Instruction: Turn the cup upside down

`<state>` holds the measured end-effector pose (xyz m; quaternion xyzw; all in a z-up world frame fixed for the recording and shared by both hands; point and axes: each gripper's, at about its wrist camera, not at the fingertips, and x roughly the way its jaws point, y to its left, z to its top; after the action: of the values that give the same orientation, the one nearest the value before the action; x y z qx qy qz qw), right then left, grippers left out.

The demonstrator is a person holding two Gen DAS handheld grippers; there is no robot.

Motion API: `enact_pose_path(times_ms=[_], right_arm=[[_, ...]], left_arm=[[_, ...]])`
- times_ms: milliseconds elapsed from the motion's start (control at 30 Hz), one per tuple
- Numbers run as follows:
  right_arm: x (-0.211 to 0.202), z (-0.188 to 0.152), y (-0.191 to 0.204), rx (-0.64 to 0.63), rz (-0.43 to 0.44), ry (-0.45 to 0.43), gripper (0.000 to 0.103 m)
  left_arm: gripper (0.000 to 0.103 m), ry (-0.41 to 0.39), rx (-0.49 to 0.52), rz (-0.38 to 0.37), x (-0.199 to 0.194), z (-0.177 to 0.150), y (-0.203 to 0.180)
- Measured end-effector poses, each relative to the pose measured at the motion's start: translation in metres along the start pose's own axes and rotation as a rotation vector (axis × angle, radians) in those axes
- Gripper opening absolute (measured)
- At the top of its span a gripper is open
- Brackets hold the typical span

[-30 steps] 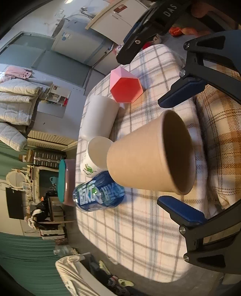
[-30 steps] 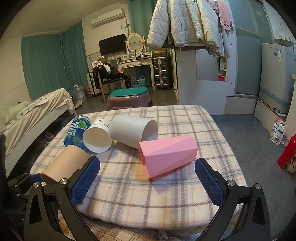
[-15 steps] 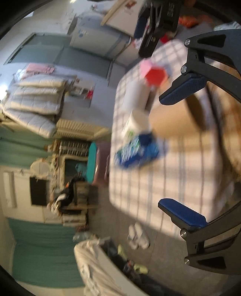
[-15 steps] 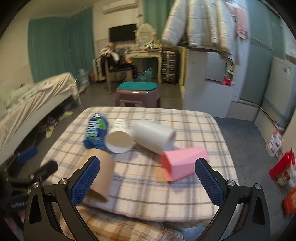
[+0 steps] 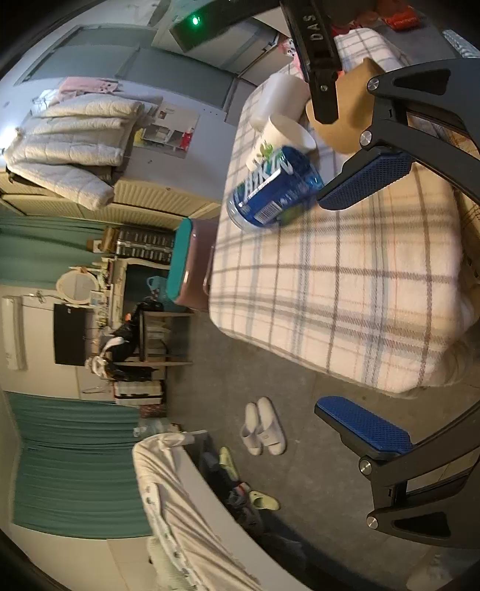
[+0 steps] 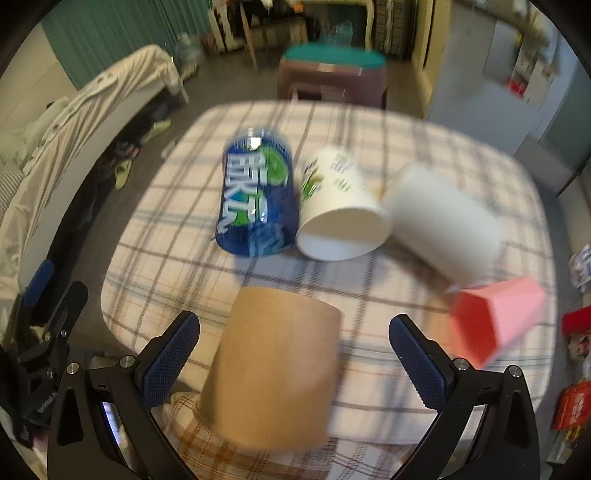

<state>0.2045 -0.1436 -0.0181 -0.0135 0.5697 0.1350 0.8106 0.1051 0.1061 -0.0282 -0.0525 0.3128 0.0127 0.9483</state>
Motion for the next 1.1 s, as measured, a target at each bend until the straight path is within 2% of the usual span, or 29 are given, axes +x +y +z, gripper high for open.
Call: enact_pose_path(times_ms=[100,233,400,467,600,733,833,1000,1067,1100], right_arm=[[0.022,0.009,-0.005,0.046,0.046,0.089,0.103],[0.042,0.015,-0.008,0.059,0.058,0.168,0.101],[0.046,0.02,-0.004,0.038,0.061,0.201,0.088],[0.049,0.019,-0.004,0.032,0.077,0.22,0.078],[0.043,0.019,-0.005,0.03,0.083,0.213,0.078],[0.025,0.016,-0.003,0.012,0.088,0.161,0.077],[0.001,0.012,0.001,-0.017,0.089,0.081,0.077],[-0.044,0.0,0.01,-0.111,0.056,-0.134,0.077],[-0.057,-0.009,0.016,-0.178,-0.02,-0.255,0.077],[-0.061,-0.012,0.016,-0.196,-0.044,-0.285,0.077]], left_arm=[[0.103,0.025,-0.009,-0.013,0.011,-0.004,0.005],[0.103,0.048,-0.014,-0.02,0.023,-0.006,0.01],[0.103,0.073,-0.034,-0.047,0.035,-0.006,0.017],[0.103,0.073,-0.039,-0.044,0.035,-0.008,0.02],[0.103,0.065,-0.048,-0.039,0.031,-0.006,0.025],[0.103,0.051,-0.05,-0.034,0.02,-0.005,0.025],[0.103,0.045,-0.049,-0.028,0.014,-0.004,0.022],[0.103,0.033,-0.047,-0.032,0.003,-0.003,0.013],[0.103,0.03,-0.038,-0.032,0.001,-0.003,0.006],[0.103,0.027,-0.034,-0.031,0.0,-0.003,0.003]])
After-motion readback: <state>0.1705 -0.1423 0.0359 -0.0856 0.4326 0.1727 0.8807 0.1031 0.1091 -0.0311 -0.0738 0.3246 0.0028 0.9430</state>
